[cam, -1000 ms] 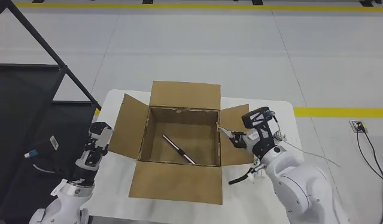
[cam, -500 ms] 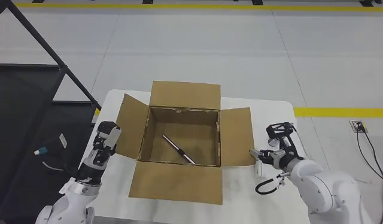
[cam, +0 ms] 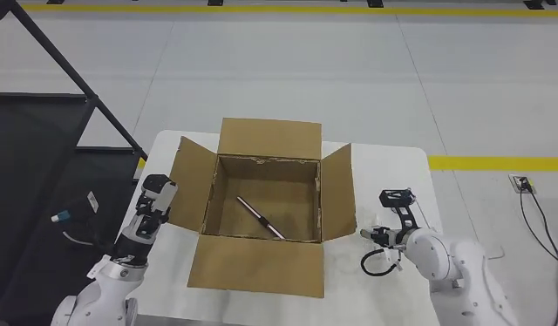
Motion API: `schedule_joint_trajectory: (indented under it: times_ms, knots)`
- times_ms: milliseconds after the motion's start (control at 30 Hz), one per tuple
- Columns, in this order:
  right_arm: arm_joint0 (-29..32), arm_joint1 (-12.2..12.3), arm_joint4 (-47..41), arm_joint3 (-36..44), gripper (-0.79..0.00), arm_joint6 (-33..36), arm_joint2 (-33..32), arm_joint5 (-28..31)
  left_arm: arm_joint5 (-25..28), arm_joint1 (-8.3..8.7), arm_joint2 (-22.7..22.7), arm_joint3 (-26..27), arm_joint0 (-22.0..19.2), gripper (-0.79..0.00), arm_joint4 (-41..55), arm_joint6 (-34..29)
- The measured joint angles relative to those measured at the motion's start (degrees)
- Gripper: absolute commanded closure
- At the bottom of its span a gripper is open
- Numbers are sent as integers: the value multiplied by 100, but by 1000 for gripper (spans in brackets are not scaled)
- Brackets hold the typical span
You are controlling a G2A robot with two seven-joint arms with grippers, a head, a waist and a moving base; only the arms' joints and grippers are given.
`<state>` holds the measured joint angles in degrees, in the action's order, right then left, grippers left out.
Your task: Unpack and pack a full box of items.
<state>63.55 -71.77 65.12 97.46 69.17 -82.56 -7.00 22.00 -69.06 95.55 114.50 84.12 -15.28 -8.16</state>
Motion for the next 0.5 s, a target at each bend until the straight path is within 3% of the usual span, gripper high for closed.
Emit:
schedule_joint_trajectory:
  times_ms: [400,500]
  knots:
    - [-250,-11,304,-594,-785,100,346,-146,-13,1,-22,-21,-67,-785,18,-29]
    - [-253,-16,298,-687,-683,-21,404,-111,-4,1,-21,-21,-69,-785,17,-20]
